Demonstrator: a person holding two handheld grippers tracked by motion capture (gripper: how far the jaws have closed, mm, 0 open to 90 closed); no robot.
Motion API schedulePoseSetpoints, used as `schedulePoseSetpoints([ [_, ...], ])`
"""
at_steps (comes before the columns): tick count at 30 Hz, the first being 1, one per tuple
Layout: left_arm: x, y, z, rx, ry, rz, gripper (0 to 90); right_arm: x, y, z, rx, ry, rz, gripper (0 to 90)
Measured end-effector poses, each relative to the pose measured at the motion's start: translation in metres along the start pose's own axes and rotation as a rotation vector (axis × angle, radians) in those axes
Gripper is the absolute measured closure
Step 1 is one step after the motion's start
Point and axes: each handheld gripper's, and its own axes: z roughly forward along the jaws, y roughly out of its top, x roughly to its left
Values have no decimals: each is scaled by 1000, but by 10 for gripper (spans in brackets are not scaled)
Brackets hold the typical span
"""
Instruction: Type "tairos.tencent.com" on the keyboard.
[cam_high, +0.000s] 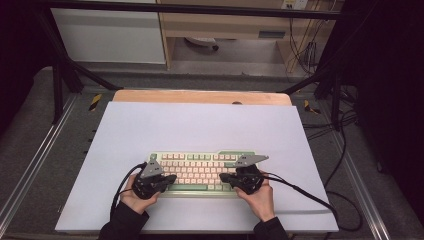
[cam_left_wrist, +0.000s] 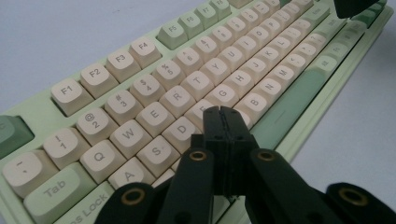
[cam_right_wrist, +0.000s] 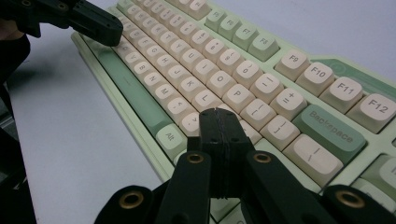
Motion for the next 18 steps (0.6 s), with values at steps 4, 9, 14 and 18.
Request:
schedulePoseSetpoints([
  [4,3,-1,-5,-10,4,-7,896,0,1,-1,-6,-2,0,900],
  [9,6,-3,-11,-16,4,-9,896,0,1,-1,-8,0,5,900],
  [14,10,-7,-17,-18,11,-20,896,1,3,0,-12,1,7,900],
  [18,14,-8,-22,-24,15,-27,896,4,6,3,-12,0,1,900],
])
